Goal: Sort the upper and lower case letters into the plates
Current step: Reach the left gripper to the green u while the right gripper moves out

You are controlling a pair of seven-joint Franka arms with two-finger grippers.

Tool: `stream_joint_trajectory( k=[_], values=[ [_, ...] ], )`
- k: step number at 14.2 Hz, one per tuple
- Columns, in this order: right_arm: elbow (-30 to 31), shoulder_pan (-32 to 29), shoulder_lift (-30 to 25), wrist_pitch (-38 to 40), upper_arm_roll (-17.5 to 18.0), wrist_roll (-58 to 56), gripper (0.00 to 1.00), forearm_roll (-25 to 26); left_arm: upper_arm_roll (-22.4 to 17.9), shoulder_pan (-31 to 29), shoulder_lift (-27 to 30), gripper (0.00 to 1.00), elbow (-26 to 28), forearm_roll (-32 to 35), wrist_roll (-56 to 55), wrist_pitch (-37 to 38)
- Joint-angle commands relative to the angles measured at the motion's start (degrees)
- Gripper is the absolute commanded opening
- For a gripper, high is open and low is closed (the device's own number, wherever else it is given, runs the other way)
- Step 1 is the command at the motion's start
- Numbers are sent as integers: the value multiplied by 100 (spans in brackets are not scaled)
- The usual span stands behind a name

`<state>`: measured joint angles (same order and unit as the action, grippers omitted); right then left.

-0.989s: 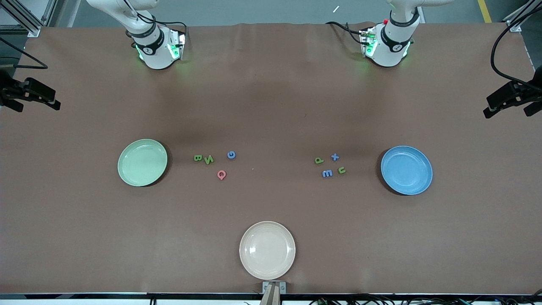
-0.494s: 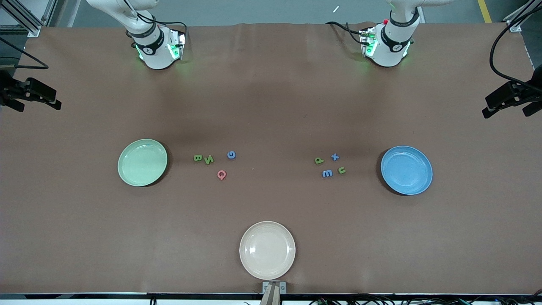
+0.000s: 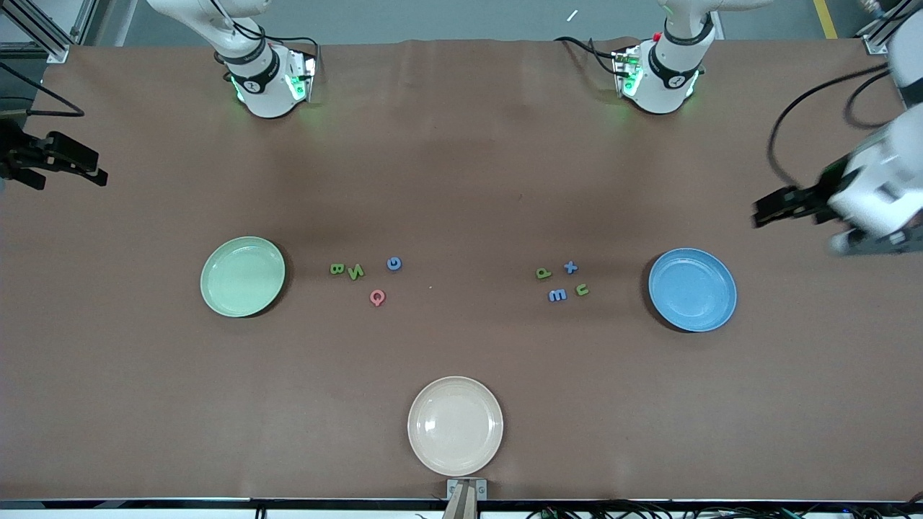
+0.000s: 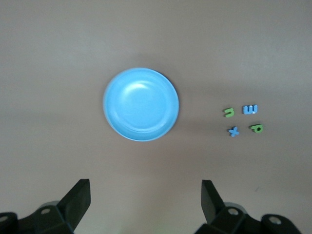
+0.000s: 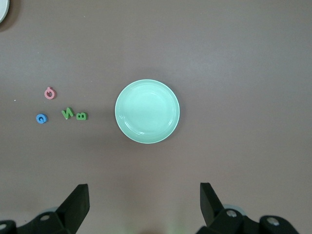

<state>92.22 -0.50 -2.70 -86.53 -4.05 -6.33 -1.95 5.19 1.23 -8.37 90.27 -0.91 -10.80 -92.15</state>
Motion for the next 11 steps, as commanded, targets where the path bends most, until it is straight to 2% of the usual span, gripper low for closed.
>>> stream_joint_trajectory(
  k=[1,3,6,8,11],
  values=[
    [173,-73,-169,4,36,-79,100,-95,385,122,-637,100,60,-24,-947,-451],
    [147,-73,-161,4,36,-88,100,-52,412,411,-928,100,322,3,-1659,-1056],
    [121,-56,-161,-4,36,-97,100,36,421,763,-1183,100,1070,99,-2696,-2427],
    [121,-56,-161,-4,45,-97,100,132,412,957,-1569,100,1124,160,-3199,-2851],
    [121,-56,-161,13,45,-97,100,212,421,1177,-1878,100,1351,713,-4085,-3465]
  ],
)
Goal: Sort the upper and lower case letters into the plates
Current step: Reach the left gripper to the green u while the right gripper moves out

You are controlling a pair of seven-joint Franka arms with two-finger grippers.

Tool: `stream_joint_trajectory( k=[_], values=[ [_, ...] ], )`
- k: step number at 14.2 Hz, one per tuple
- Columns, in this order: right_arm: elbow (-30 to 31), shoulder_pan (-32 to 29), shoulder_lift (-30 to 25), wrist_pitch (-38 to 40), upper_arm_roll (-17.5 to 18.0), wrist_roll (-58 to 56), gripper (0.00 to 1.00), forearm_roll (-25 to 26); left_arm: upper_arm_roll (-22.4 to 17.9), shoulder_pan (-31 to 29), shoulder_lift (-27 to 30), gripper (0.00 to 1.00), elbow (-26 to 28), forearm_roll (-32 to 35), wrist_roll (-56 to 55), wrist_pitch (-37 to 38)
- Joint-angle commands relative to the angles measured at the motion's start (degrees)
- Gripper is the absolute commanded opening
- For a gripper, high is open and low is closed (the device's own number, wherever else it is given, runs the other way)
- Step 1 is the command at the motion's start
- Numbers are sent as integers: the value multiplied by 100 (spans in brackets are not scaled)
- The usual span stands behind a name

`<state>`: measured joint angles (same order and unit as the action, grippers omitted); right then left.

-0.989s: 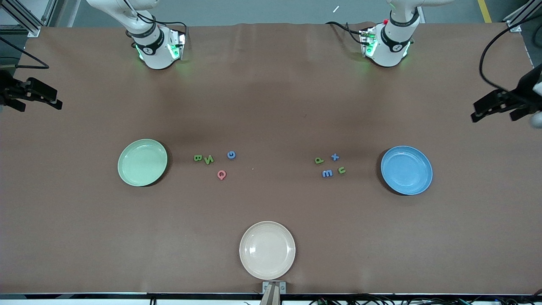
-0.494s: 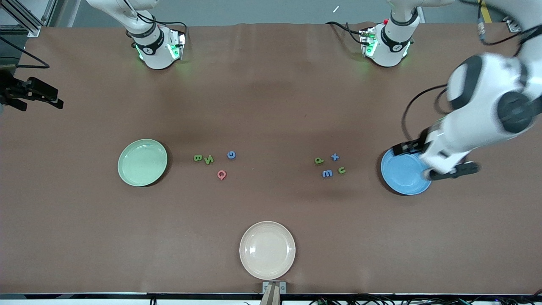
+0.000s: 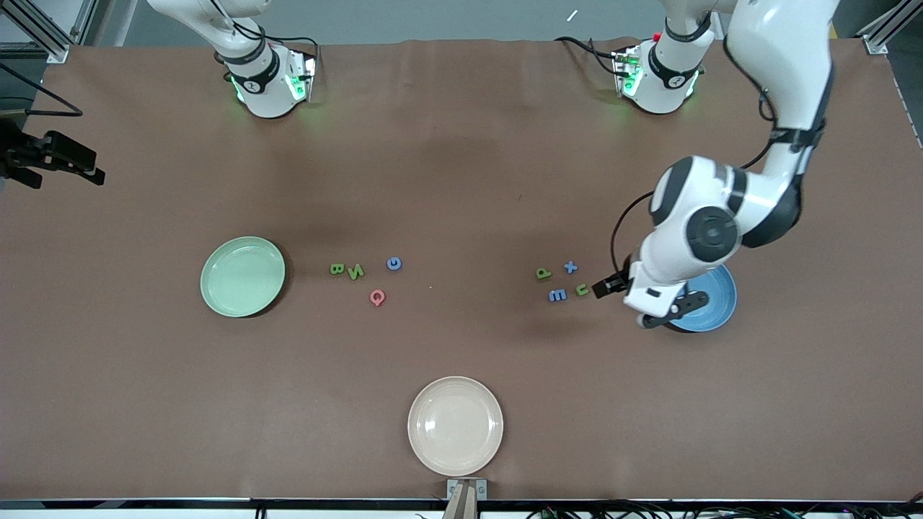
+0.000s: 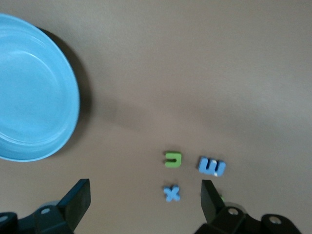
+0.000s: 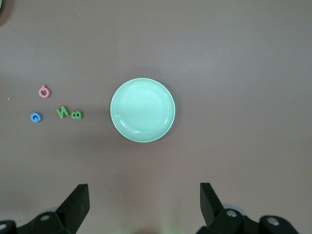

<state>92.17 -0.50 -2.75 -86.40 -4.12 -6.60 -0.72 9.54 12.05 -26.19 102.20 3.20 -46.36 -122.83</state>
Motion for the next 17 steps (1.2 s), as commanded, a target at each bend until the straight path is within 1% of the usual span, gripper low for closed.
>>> stream_joint_trajectory(
  k=[1,4,5,7,10,12,13,14,15,17],
  values=[
    [99,-47,-156,35,52,-9,100,89,-14,183,-149,100,299,426,-715,-695],
    [-15,-73,-16,44,43,-43,100,54,-14,227,-219,97,800,611,-1059,-1548],
    [-6,-91,54,35,43,9,100,45,-14,236,-272,97,897,655,-1060,-1786],
    [-24,-117,239,-9,25,-25,100,1,-14,236,-395,91,985,656,-1060,-2086],
    [-41,-126,440,-193,25,-52,100,1,-14,236,-492,79,1029,656,-1060,-2210],
    [-42,-135,730,-350,25,-52,100,10,-14,245,-571,75,1047,656,-1060,-2228],
    [-50,-144,966,-430,17,-52,100,19,-14,306,-615,74,1047,656,-1068,-2245],
    [-59,-239,1099,-440,16,-52,100,1,-14,350,-642,72,1047,656,-1068,-2254],
    [-50,-301,1162,-405,16,-52,100,1,-14,350,-651,71,1047,656,-1068,-2263],
    [11,-232,1224,-440,34,9,100,1,-14,359,-659,66,1047,656,-1068,-2272]
  ],
)
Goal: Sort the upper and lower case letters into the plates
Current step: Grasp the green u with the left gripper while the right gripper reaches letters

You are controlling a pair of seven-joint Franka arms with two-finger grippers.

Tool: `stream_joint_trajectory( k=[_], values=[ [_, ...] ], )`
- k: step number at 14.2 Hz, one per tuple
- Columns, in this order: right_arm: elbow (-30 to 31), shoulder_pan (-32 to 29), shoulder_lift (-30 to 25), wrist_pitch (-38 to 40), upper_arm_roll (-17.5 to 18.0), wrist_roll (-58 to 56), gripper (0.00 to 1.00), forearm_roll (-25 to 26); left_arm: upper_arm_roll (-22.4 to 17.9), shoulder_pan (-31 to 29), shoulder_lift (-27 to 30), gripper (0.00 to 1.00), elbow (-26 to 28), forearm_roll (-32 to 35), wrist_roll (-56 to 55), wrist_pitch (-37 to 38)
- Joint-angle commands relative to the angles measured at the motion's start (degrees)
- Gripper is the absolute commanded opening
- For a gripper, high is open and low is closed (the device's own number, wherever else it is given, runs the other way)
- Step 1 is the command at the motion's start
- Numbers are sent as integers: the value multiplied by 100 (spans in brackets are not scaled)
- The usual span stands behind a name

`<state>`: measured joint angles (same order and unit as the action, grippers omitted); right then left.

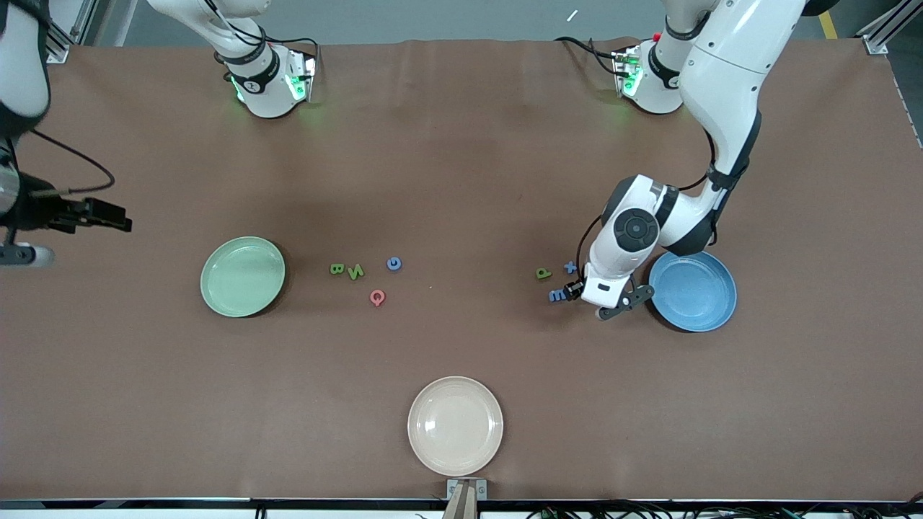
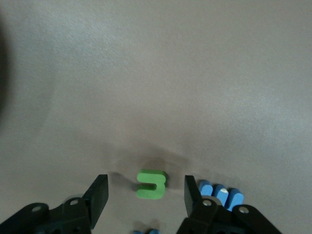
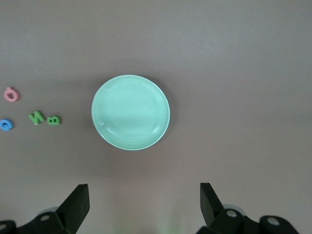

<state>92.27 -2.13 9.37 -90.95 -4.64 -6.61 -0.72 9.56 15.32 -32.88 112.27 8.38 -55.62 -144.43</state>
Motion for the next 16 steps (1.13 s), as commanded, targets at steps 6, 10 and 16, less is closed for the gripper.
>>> stream_joint_trajectory(
  k=[6,10,16],
  values=[
    [89,529,477,-484,95,1529,100,-409,-16,50,-78,53,58,138,-133,-191],
    [527,960,662,-1203,104,2208,100,-473,-16,50,-114,35,67,147,-133,-191],
    [1775,1557,689,-2907,113,2217,100,-490,-7,-38,359,13,207,182,-2,-60]
  ],
)
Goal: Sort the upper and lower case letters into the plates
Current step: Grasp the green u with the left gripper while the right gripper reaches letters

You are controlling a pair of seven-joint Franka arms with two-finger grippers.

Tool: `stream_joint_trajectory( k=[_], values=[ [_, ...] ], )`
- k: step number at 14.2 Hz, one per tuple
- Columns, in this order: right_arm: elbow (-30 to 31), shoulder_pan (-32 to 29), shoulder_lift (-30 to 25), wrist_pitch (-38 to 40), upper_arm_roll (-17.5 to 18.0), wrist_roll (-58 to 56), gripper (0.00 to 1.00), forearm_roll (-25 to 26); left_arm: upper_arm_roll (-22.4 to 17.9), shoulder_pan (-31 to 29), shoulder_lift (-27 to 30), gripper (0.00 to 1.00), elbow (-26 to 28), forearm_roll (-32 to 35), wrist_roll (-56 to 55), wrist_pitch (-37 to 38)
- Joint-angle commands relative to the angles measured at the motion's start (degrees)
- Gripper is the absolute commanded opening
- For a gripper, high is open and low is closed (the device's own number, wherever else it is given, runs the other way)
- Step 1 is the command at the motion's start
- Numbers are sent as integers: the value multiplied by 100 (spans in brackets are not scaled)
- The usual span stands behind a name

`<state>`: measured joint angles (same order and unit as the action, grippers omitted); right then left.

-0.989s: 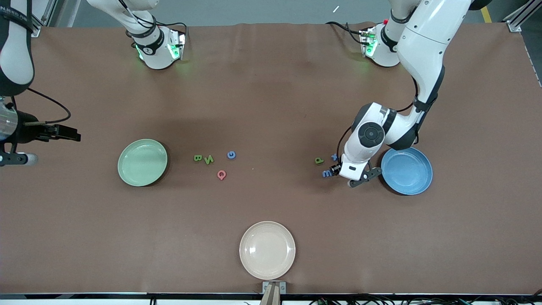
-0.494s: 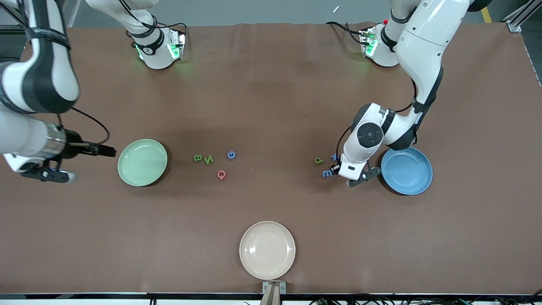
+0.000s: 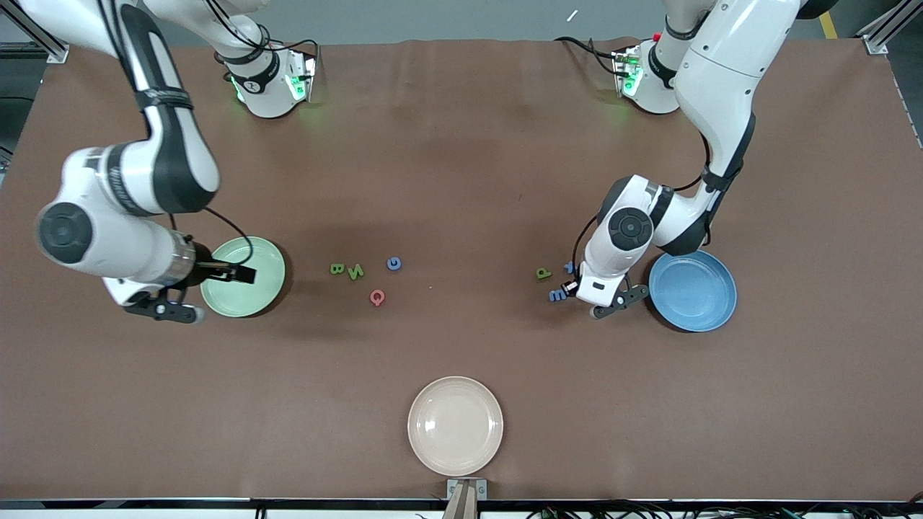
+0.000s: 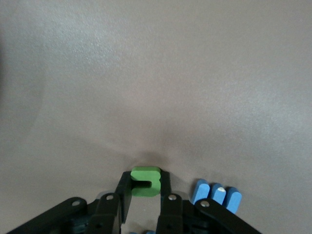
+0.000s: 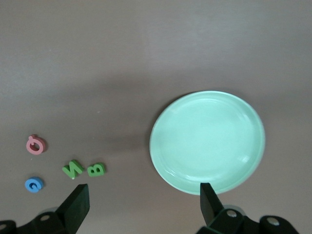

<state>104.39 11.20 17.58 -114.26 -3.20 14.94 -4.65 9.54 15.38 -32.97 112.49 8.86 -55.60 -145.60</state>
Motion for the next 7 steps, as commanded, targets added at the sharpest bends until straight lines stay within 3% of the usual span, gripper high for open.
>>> stream_joint_trajectory(
  k=[1,4,7],
  values=[
    [826,338,-106,-980,-32,62,100,-97,-4,-88,588,13,246,133,135,241],
    [1268,549,130,-1913,-32,62,100,-97,13,-395,1203,13,430,133,1109,1208],
    [1277,760,517,-2389,-32,526,100,-97,31,-939,1933,13,1238,133,2242,1236]
  ],
)
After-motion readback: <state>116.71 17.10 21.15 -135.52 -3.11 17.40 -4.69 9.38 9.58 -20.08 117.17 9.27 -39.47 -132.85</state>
